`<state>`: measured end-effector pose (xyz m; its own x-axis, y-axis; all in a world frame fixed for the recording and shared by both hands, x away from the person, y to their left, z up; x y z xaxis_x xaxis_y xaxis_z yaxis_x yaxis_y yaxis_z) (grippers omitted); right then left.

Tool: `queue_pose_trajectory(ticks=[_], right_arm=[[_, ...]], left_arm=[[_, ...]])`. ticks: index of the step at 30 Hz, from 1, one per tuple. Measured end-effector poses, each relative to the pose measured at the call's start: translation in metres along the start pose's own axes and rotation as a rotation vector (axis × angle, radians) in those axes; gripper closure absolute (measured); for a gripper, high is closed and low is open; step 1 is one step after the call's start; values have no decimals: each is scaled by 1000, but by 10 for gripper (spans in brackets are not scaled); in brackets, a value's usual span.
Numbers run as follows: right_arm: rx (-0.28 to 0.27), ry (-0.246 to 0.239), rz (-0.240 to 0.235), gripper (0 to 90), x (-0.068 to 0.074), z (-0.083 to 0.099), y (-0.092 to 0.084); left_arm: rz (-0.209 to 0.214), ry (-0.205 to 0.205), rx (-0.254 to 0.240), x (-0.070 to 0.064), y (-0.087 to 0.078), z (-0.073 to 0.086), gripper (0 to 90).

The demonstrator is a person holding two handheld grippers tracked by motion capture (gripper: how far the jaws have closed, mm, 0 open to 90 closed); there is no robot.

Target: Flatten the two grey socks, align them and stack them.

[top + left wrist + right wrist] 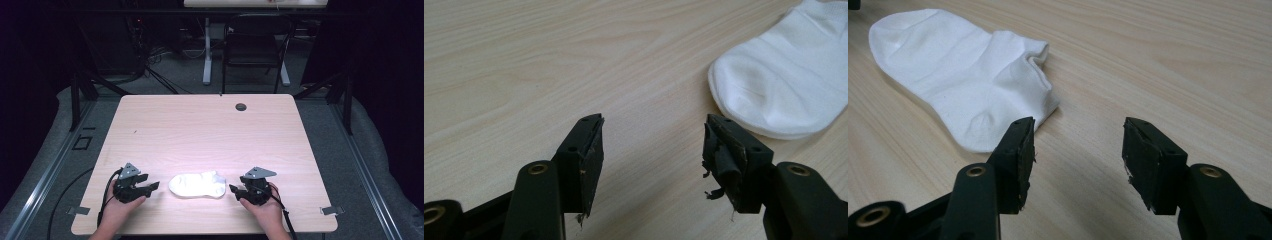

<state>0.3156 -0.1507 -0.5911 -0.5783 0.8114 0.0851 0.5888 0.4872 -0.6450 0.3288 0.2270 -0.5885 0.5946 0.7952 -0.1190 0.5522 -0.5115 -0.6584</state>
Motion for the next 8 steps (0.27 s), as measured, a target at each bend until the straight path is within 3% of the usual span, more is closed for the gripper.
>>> queue_pose_trajectory(ticks=[8], right_arm=[[-3, 5, 10, 465, -2, 0, 0]], left_arm=[[0, -4, -5, -1, 0, -1, 411]])
Point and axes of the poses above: each handheld gripper's, and its own axes: y roughly forward along the jaws, z roughly out of its underside, x roughly to its left, the point moved 3 cm from there along y, roughly forward along the jaws, and after that the axes turned 2 degrees about z, right-handed, at the moved point
